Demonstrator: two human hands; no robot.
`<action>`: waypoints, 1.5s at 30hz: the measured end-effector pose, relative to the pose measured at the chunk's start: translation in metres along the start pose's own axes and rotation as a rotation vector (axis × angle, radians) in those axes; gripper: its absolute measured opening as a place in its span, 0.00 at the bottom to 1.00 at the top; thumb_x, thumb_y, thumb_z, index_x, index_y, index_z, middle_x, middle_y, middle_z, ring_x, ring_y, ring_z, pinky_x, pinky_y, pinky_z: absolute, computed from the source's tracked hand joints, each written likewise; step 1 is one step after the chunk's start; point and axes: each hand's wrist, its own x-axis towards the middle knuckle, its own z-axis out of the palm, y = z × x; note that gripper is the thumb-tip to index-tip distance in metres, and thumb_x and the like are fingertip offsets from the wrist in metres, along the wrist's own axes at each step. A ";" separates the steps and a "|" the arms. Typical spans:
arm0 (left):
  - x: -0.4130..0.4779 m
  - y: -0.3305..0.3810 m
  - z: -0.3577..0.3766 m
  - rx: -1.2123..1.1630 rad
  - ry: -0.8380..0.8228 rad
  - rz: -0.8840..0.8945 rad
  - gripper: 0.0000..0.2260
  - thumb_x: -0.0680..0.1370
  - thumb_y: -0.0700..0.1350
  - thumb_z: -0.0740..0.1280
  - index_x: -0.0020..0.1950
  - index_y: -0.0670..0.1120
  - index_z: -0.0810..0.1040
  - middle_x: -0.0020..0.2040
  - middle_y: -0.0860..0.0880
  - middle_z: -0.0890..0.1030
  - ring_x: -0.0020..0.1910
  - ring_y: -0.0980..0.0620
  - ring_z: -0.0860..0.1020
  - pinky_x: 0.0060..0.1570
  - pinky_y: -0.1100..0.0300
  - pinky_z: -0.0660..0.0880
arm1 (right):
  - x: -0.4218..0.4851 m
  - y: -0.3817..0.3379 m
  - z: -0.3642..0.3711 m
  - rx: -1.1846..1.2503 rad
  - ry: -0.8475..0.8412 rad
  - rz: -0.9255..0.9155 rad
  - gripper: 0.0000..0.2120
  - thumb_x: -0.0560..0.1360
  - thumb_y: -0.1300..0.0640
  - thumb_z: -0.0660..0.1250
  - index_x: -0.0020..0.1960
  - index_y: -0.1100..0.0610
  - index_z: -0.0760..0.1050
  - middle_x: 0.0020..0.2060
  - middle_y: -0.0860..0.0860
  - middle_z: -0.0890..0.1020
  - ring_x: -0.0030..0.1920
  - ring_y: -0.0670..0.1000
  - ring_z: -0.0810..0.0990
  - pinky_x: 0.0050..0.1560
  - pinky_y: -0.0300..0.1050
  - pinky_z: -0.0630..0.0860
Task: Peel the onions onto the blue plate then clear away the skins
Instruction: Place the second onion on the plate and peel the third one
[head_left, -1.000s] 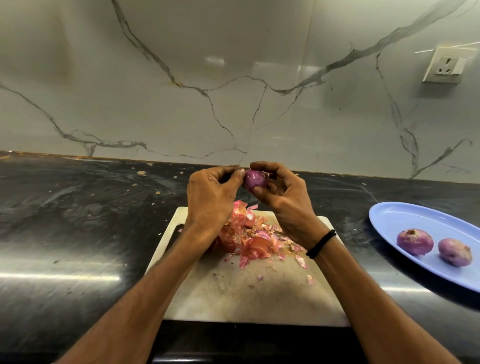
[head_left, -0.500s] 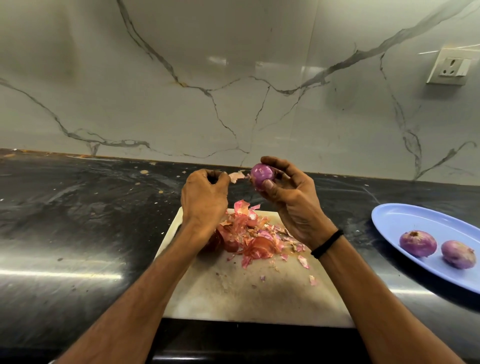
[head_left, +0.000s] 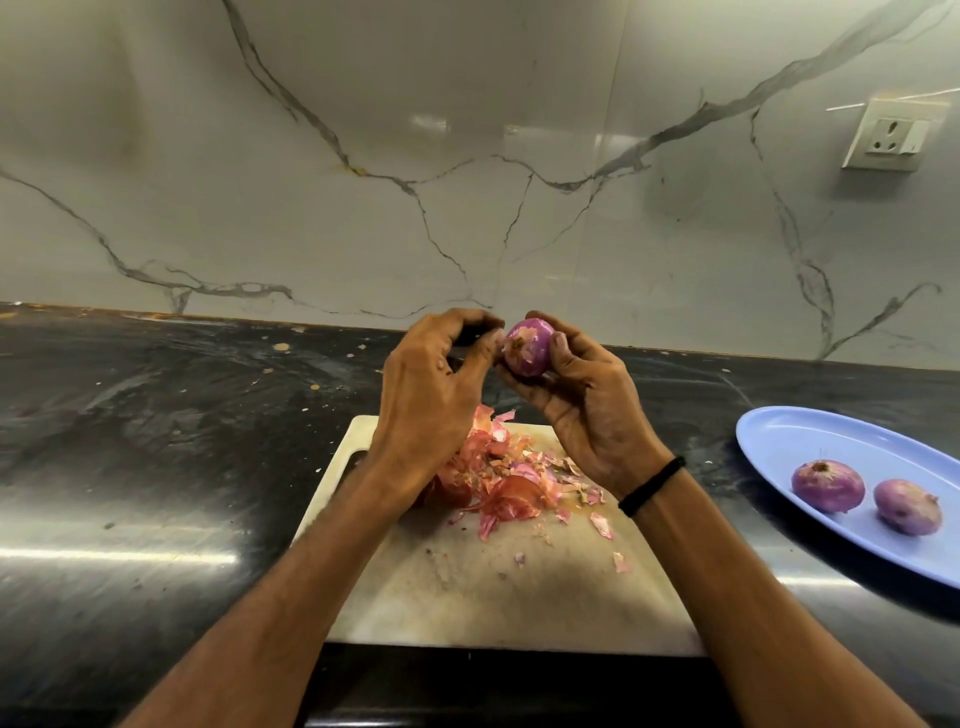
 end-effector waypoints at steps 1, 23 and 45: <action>0.000 0.000 0.001 0.021 -0.003 0.036 0.10 0.80 0.47 0.69 0.60 0.48 0.80 0.55 0.53 0.80 0.54 0.59 0.78 0.53 0.73 0.74 | 0.000 0.000 0.000 -0.022 -0.001 -0.004 0.21 0.74 0.59 0.65 0.65 0.65 0.74 0.61 0.63 0.78 0.56 0.59 0.82 0.53 0.52 0.82; 0.007 -0.020 0.009 0.106 0.021 0.316 0.09 0.77 0.52 0.66 0.56 0.53 0.77 0.54 0.51 0.73 0.54 0.47 0.76 0.51 0.48 0.79 | -0.006 0.000 0.004 -0.165 -0.023 -0.002 0.19 0.75 0.50 0.63 0.57 0.62 0.79 0.50 0.58 0.83 0.48 0.55 0.82 0.46 0.47 0.82; 0.004 -0.030 0.017 0.143 -0.011 0.313 0.07 0.78 0.45 0.66 0.56 0.47 0.77 0.52 0.48 0.76 0.49 0.48 0.76 0.47 0.51 0.80 | -0.004 0.002 0.001 -0.222 -0.026 -0.031 0.19 0.76 0.51 0.63 0.59 0.64 0.78 0.51 0.59 0.82 0.48 0.55 0.82 0.47 0.48 0.82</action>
